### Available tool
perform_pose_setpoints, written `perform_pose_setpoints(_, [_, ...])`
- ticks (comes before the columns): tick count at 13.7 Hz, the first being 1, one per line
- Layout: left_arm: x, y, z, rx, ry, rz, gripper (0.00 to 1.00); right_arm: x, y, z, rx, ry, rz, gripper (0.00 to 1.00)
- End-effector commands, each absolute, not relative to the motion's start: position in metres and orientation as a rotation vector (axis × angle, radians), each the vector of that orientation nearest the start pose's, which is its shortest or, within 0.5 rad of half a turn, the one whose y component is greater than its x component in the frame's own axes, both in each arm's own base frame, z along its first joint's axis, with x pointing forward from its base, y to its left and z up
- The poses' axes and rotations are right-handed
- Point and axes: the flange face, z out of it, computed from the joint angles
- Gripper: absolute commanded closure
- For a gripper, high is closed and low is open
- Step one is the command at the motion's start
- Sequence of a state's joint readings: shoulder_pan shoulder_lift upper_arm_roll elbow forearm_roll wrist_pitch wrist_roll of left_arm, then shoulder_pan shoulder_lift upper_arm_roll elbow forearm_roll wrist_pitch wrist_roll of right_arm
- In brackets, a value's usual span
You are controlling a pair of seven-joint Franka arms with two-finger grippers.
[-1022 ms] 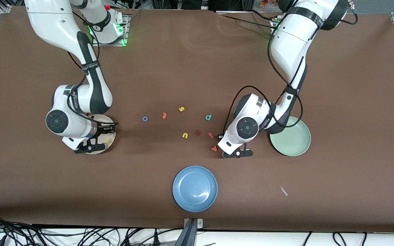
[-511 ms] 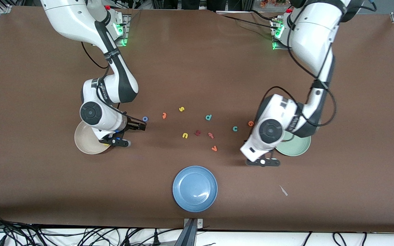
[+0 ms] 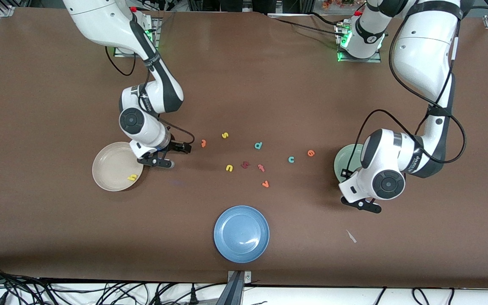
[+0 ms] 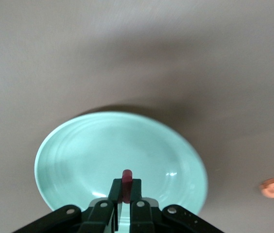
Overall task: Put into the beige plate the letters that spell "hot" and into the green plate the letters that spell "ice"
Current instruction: 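Grasp the o with the right gripper while the left gripper reaches the e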
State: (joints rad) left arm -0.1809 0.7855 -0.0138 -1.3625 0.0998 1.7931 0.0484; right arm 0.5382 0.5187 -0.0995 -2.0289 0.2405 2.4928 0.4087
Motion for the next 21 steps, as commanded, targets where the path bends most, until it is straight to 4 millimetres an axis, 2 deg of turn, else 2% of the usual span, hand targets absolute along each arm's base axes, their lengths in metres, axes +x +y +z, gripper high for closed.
perform_pose_setpoints(1, [0.673,-0.115,0.206,-2.959,0.474,0.604,1.0,0.517,0.255,0.187,-3.063,0.242,0.119,0.01])
perform_pose_setpoints(2, [0.671,-0.115,0.198,-2.958,0.476,0.614,1.0,0.515,0.255,0.184,-3.066,0.239,0.124,0.05])
perform_pose_setpoints(3, [0.669,-0.116,0.19,-2.954,0.478,0.63,0.95,0.514,0.255,0.184,-3.069,0.231,0.113,0.08])
perform_pose_setpoints(4, [0.669,-0.114,0.179,-2.956,0.474,0.64,0.86,0.514,0.254,0.183,-3.069,0.232,0.105,0.09])
perform_pose_setpoints(5, [0.668,-0.114,0.173,-2.957,0.475,0.638,0.82,0.514,0.255,0.183,-3.071,0.225,0.104,0.13])
perform_pose_setpoints(7, [0.667,-0.115,0.17,-2.969,0.467,0.651,0.66,0.515,0.254,0.183,-3.07,0.227,0.102,0.19])
perform_pose_setpoints(8, [0.668,-0.115,0.172,-2.971,0.467,0.644,0.3,0.515,0.254,0.184,-3.07,0.223,0.1,0.21])
perform_pose_setpoints(9, [0.67,-0.115,0.175,-2.971,0.468,0.634,0.0,0.516,0.254,0.184,-3.071,0.225,0.099,0.26])
perform_pose_setpoints(11, [0.672,-0.118,0.186,-2.972,0.468,0.62,0.0,0.518,0.255,0.184,-3.069,0.222,0.095,0.31])
perform_pose_setpoints(14, [0.675,-0.126,0.218,-2.979,0.472,0.579,0.0,0.519,0.254,0.184,-3.087,0.19,0.076,0.35])
perform_pose_setpoints(15, [0.672,-0.134,0.229,-2.982,0.483,0.587,0.0,0.52,0.253,0.183,-3.089,0.186,0.07,0.35])
perform_pose_setpoints(17, [0.667,-0.156,0.236,-3.014,0.485,0.593,0.0,0.52,0.253,0.182,-3.088,0.186,0.063,0.38])
perform_pose_setpoints(21, [0.648,-0.223,0.23,-3.03,0.105,0.594,0.0,0.52,0.253,0.182,-3.09,0.18,0.062,0.49])
